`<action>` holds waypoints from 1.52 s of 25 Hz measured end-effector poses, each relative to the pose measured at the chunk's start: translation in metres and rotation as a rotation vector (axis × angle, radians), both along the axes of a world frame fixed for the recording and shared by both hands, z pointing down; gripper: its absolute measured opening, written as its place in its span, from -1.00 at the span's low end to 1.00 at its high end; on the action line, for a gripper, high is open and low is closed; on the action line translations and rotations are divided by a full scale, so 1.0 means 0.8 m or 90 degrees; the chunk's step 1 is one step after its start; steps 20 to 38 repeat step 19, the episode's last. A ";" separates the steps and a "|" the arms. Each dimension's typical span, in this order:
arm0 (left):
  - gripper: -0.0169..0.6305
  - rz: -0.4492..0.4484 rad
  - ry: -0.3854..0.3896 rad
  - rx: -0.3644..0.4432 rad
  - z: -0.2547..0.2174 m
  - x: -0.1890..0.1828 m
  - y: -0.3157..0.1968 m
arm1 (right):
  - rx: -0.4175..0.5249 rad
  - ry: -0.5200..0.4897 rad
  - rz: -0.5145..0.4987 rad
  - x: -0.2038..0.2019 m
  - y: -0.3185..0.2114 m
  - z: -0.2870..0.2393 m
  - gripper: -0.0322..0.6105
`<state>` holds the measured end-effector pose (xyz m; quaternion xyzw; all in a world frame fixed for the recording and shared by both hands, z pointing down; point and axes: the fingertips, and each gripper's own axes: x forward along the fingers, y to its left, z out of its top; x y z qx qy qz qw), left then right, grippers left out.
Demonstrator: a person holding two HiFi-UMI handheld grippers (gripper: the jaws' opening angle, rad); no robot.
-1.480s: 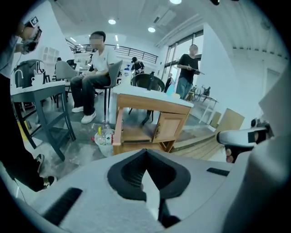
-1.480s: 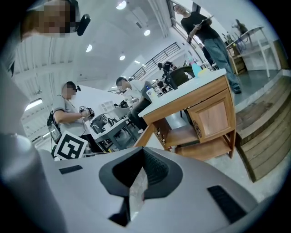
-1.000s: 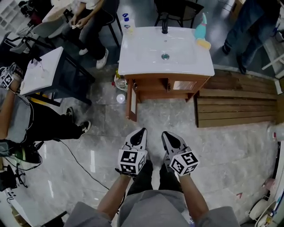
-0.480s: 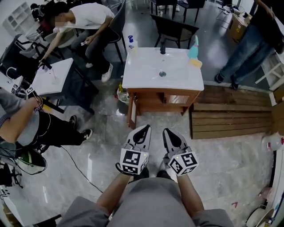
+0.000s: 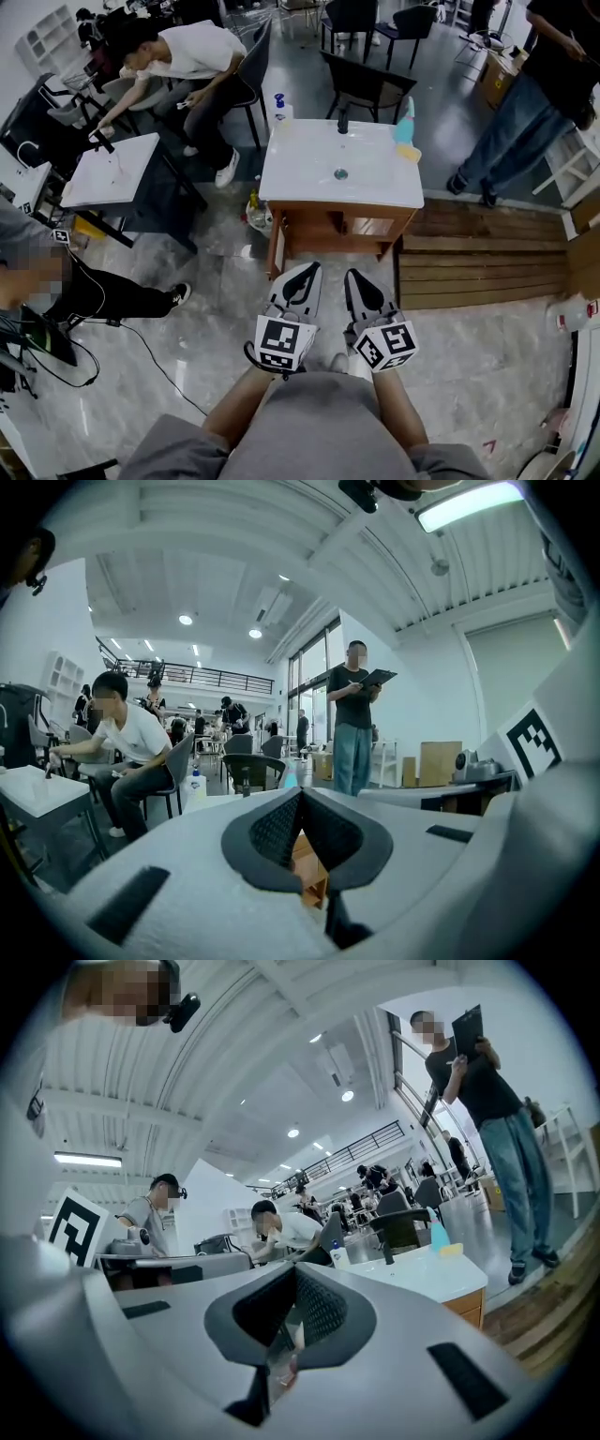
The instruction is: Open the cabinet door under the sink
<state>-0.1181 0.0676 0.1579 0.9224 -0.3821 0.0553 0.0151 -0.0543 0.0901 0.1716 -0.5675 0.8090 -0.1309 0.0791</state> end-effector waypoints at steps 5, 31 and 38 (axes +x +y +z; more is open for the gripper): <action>-0.92 -0.006 0.006 0.008 -0.005 0.005 -0.001 | 0.011 0.004 0.000 0.006 -0.003 -0.004 -0.88; -0.92 -0.005 0.006 0.017 -0.009 0.015 -0.009 | 0.017 0.007 0.002 0.014 -0.011 -0.010 -0.88; -0.92 -0.005 0.006 0.017 -0.009 0.015 -0.009 | 0.017 0.007 0.002 0.014 -0.011 -0.010 -0.88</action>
